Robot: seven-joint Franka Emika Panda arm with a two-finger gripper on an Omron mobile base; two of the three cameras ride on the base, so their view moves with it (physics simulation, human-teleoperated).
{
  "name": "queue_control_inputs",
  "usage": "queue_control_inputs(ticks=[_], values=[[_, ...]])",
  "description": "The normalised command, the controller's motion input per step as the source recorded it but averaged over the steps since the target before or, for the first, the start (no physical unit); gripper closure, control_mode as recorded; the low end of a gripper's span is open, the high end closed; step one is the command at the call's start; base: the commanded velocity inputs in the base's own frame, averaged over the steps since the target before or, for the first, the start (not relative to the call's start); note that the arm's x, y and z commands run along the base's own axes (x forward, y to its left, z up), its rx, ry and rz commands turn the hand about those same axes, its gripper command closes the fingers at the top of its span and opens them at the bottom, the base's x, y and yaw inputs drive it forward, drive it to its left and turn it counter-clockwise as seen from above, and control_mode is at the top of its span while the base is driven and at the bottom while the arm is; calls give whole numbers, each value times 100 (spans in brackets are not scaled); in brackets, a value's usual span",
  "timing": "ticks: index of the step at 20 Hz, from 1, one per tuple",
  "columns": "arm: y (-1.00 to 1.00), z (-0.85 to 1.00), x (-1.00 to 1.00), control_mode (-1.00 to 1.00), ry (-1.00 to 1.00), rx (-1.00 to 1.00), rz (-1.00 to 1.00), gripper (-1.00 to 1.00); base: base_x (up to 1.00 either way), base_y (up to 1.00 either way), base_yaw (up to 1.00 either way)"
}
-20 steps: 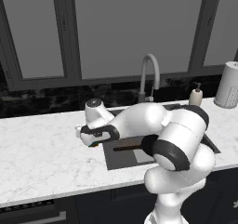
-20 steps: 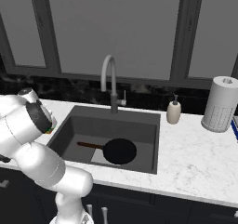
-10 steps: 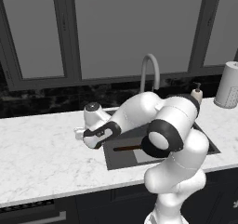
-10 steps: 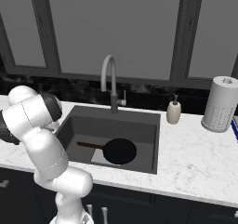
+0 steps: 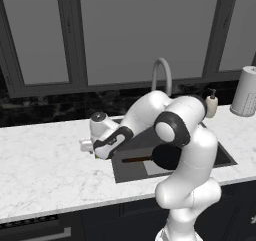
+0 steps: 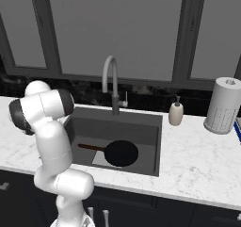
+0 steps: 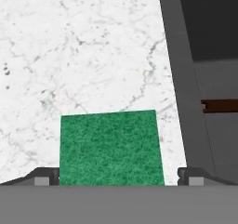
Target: Pick the pan and sponge and place them into the sink. Then turn on the water.
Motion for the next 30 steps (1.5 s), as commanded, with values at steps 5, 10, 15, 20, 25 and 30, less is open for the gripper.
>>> queue_control_inputs(ticks=[5,10,15,20,25,30], values=[[6,-39,15,-100,0,-2,2,-100,0,0,0],[-2,-70,0,-100,5,0,2,-100,0,0,0],[-2,-56,-2,-100,3,0,0,100,0,0,0],[-5,1,-46,-100,-12,4,0,100,0,0,0],[-28,79,-72,-100,-20,11,-6,100,0,0,0],[-69,100,-73,-100,-12,24,-12,100,0,0,0]])
